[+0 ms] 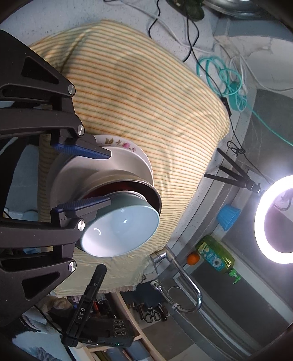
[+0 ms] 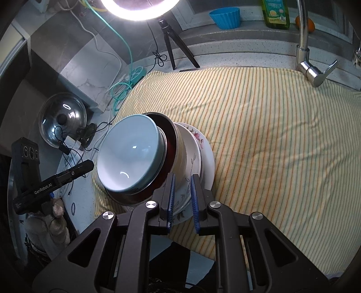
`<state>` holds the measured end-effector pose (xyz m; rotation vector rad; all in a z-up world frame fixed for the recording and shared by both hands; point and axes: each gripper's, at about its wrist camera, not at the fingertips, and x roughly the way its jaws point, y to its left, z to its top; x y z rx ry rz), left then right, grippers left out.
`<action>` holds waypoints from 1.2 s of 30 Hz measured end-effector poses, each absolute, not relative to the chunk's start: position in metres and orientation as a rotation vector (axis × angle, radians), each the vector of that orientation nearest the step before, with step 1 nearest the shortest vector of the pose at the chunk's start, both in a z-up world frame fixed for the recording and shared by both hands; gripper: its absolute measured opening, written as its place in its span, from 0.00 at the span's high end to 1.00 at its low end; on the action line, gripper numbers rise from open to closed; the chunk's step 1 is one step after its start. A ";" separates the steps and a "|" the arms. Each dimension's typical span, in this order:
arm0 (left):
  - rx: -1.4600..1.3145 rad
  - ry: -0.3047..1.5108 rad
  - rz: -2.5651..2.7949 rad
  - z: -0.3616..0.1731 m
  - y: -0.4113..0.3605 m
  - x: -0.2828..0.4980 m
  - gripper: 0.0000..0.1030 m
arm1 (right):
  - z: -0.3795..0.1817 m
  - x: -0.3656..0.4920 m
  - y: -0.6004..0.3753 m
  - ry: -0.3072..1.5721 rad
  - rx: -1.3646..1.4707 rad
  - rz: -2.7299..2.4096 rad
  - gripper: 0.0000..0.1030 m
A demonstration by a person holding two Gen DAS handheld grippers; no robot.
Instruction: Organize plates and bowls
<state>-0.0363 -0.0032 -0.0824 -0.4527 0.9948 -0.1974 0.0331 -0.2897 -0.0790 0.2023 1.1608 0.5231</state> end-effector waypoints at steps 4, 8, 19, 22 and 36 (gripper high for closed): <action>-0.358 0.972 -0.158 -0.075 -0.011 -0.048 0.58 | -0.072 0.024 -0.292 1.138 0.181 0.521 0.87; -0.297 0.938 -0.114 -0.063 -0.016 -0.058 0.41 | -0.064 0.015 -0.294 1.107 0.157 0.510 0.76; -0.157 0.860 -0.068 -0.035 -0.043 -0.080 0.29 | -0.032 -0.012 -0.302 0.958 0.067 0.458 0.24; -0.156 0.856 -0.054 -0.034 -0.045 -0.083 0.29 | -0.026 -0.019 -0.300 0.924 0.031 0.445 0.19; -0.187 0.869 -0.007 -0.036 -0.037 -0.086 0.29 | -0.027 -0.022 -0.297 0.924 0.024 0.432 0.19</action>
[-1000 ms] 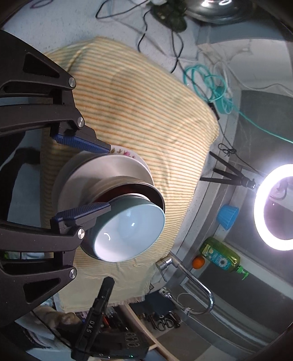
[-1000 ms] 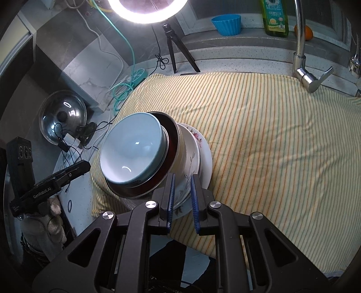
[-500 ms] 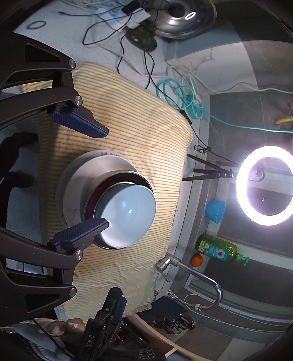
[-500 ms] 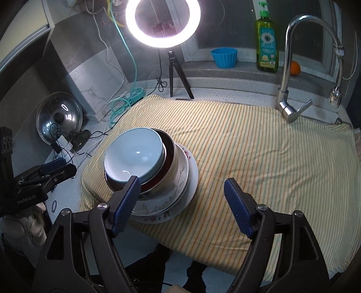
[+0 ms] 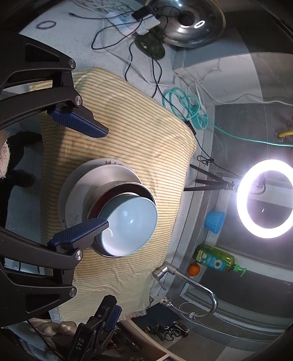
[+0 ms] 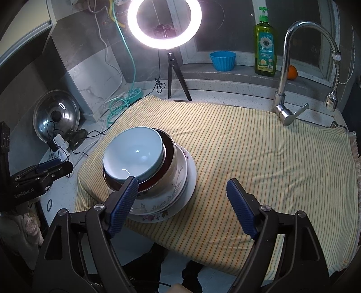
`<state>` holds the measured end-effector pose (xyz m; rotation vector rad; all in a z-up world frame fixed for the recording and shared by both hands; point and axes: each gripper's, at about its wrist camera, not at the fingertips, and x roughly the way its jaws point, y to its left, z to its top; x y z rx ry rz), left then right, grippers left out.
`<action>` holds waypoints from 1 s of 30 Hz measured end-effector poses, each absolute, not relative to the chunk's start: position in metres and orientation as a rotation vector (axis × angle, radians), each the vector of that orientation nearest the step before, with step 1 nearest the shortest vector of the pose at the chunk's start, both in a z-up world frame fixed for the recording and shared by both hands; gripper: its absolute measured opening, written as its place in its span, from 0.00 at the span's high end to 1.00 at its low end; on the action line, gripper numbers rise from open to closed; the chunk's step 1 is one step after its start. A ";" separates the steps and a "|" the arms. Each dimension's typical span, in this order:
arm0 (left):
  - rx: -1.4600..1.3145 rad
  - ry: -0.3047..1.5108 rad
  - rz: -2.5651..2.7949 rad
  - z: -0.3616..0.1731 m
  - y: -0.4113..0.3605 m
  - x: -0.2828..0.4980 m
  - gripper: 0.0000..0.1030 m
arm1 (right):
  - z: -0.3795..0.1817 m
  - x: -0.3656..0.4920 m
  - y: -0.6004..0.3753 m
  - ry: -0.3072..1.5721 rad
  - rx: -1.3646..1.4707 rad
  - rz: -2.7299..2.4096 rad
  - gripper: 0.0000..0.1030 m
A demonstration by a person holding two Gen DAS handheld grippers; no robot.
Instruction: Organize plates and bowls
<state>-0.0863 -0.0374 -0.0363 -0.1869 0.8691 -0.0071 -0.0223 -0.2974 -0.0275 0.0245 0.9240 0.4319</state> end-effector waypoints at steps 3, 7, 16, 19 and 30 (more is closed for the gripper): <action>-0.175 0.868 -0.012 -0.035 -0.040 -0.086 0.29 | -0.029 -0.021 -0.296 0.927 0.026 0.430 0.19; -0.171 0.871 -0.019 -0.036 -0.041 -0.085 0.29 | -0.033 -0.021 -0.295 0.936 0.027 0.427 0.19; -0.167 0.861 -0.024 -0.032 -0.041 -0.085 0.29 | -0.034 -0.023 -0.293 0.938 0.026 0.426 0.19; -0.169 0.855 -0.023 -0.031 -0.041 -0.085 0.29 | -0.035 -0.022 -0.292 0.940 0.025 0.430 0.19; -0.164 0.862 -0.027 -0.033 -0.042 -0.083 0.29 | -0.038 -0.018 -0.291 0.950 0.024 0.431 0.19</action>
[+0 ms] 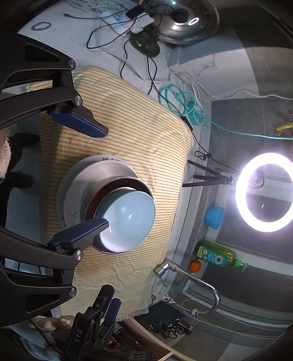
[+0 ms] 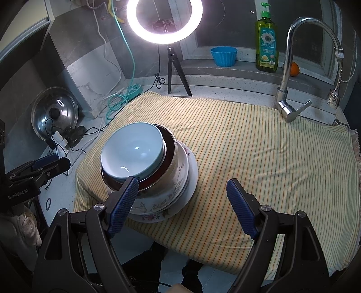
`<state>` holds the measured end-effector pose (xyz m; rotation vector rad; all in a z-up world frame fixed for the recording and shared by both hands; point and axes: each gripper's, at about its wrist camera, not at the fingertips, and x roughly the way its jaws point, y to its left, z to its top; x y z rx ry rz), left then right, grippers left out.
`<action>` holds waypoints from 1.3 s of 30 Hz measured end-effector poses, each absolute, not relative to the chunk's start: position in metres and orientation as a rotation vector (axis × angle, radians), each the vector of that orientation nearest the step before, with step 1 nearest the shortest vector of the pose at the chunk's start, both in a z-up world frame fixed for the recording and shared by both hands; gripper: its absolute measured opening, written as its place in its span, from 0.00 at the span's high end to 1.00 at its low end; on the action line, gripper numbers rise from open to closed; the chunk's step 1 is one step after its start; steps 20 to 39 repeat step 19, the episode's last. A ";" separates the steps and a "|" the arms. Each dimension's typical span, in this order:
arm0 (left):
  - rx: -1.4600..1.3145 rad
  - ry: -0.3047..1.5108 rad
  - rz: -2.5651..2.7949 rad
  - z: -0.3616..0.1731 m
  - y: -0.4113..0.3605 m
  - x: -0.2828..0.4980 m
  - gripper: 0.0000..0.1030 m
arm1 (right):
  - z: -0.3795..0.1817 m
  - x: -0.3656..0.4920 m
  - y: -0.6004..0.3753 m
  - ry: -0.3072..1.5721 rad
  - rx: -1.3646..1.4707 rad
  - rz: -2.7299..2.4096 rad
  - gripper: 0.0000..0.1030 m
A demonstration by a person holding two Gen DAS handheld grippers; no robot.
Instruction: Organize plates and bowls
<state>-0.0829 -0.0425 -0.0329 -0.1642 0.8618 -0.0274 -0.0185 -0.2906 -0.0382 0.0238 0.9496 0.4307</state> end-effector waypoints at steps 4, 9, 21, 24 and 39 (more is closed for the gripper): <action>-0.164 0.867 -0.030 -0.034 -0.043 -0.080 0.29 | -0.039 -0.017 -0.291 0.949 0.024 0.431 0.19; -0.164 0.873 -0.036 -0.035 -0.043 -0.078 0.29 | -0.039 -0.017 -0.290 0.952 0.022 0.431 0.19; -0.162 0.875 -0.053 -0.040 -0.043 -0.073 0.29 | -0.045 -0.008 -0.292 0.968 0.015 0.424 0.19; -0.162 0.875 -0.053 -0.040 -0.043 -0.073 0.29 | -0.045 -0.008 -0.292 0.968 0.015 0.424 0.19; -0.162 0.875 -0.053 -0.040 -0.043 -0.073 0.29 | -0.045 -0.008 -0.292 0.968 0.015 0.424 0.19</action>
